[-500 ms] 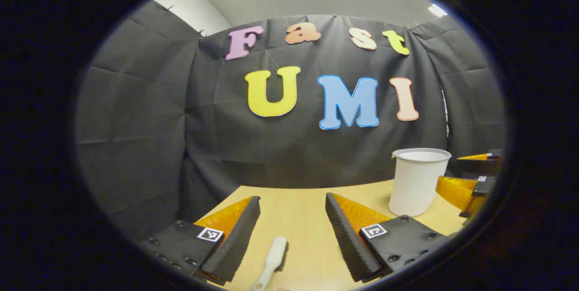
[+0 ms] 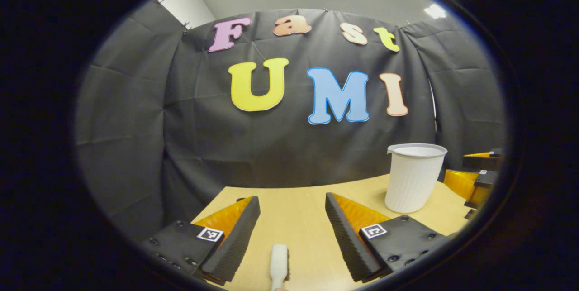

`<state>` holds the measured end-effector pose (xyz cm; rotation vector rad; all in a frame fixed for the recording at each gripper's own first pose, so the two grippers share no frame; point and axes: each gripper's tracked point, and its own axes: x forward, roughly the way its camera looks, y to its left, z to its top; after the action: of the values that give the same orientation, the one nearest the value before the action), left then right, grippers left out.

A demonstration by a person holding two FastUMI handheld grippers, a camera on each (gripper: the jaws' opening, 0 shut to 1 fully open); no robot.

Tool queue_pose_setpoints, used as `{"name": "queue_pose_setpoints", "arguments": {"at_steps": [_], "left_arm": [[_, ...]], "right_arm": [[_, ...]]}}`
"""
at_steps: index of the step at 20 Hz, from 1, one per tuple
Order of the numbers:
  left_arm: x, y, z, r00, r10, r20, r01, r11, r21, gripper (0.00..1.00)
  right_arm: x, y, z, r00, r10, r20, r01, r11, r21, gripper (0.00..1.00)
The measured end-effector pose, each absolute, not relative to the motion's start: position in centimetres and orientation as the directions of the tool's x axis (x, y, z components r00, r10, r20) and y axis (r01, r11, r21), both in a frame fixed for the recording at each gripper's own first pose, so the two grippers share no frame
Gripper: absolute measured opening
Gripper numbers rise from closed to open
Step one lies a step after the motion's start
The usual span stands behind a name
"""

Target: Pick up the small broom and dustpan from the desktop, sweep the trash into the dustpan with the broom, and then empty the trash into the garbage bin.

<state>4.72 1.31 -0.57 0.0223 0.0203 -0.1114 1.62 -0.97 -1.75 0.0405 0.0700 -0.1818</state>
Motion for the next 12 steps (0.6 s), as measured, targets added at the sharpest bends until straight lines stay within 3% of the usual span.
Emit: {"name": "queue_pose_setpoints", "arguments": {"at_steps": [5, 6, 9, 12], "left_arm": [[5.1, 1.0, -2.0, 0.991, -0.12, -0.053, 0.121, 0.993, 0.009, 0.99], [5.3, 0.9, -2.6, 0.991, -0.12, -0.064, 0.12, 0.993, 0.007, 0.91], [5.3, 1.1, -4.8, 0.986, -0.109, -0.125, 0.113, 0.993, 0.019, 0.99], [5.3, 1.0, -7.6, 0.971, -0.112, -0.211, 0.117, 0.993, 0.015, 0.95]], "right_arm": [[1.9, -0.5, -3.1, 0.979, -0.165, -0.119, 0.169, 0.985, 0.026, 0.94], [2.0, -0.3, -3.8, 0.977, -0.155, -0.146, 0.161, 0.987, 0.026, 0.95], [2.0, 0.3, -6.0, 0.965, -0.118, -0.235, 0.13, 0.991, 0.039, 0.95], [1.7, 0.8, -8.4, 0.944, -0.084, -0.32, 0.108, 0.992, 0.057, 0.95]]}}
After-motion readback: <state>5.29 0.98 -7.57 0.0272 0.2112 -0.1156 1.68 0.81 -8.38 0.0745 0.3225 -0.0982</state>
